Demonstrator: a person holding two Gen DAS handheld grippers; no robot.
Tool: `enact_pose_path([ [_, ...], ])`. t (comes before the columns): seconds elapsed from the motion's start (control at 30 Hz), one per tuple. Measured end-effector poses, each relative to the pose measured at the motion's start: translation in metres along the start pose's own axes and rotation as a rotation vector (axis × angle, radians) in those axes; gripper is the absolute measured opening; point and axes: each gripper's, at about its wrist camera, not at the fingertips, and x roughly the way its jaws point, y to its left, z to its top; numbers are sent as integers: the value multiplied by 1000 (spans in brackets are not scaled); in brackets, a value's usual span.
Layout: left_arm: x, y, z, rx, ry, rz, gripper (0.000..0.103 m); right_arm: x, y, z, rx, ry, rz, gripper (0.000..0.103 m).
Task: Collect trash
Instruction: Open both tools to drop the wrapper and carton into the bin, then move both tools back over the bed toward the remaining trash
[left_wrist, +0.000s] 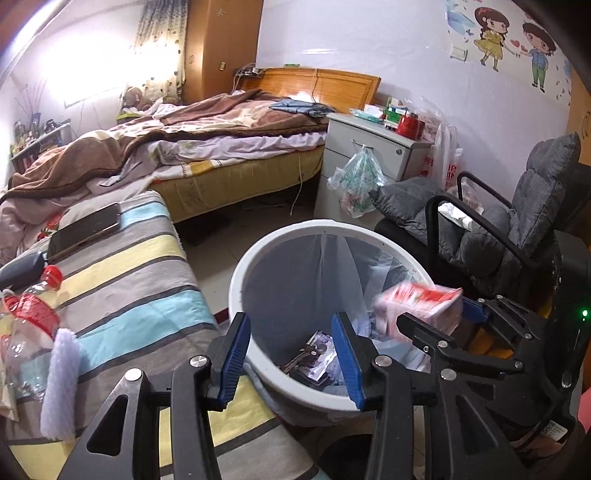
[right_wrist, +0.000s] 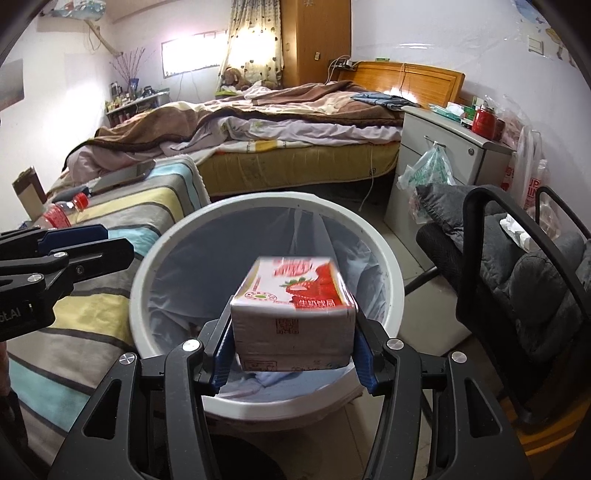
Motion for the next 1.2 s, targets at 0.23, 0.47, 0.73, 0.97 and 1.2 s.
enact_pose_path([
  [0.23,-32,12,-9,-16,-42,27,46,-12,13,3,-5,-38,15,57],
  [0.47,-63,30,-19,-50,-78,59,46,-22,30,3,-16,-69,40,58],
  [0.73,-92,54,-34,-78,-105,122,46,-30,55,2,-36,-93,81,58],
  [0.97,-113,90,-58,-121,-116,225,53,-32,86,1,-58,-104,147,58],
  [1.2,-136,149,-84,-241,-122,267,53,-22,127,1,-119,-75,223,58],
])
